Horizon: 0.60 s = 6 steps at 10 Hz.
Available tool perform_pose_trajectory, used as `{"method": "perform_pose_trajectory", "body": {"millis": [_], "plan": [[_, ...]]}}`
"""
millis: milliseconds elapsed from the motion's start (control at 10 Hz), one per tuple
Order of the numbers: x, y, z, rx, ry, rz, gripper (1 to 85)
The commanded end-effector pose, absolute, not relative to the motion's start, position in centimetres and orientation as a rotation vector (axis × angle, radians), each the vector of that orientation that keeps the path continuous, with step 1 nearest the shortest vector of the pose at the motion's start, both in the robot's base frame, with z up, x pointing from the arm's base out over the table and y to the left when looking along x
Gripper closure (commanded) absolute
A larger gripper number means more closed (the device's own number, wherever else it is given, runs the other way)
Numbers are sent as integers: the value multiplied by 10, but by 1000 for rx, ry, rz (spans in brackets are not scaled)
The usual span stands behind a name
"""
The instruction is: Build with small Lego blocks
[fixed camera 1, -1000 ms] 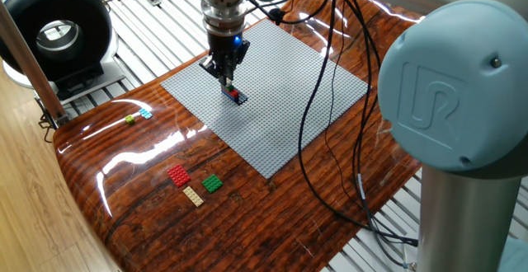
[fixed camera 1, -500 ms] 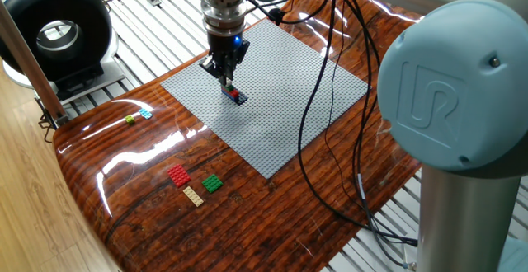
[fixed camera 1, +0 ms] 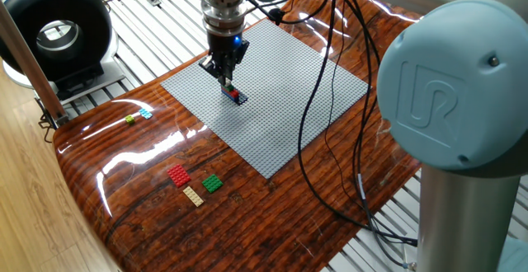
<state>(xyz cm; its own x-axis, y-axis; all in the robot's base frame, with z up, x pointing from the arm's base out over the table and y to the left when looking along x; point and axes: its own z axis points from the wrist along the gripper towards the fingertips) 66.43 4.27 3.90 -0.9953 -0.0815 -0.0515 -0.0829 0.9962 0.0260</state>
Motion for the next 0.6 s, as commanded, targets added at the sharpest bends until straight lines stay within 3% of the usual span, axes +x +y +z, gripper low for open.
{"method": "perform_pose_trajectory", "body": {"millis": [0,500], "plan": [[665,44,40,-130,3084,69,843],[663,44,39,-155,3077,79,843]]}}
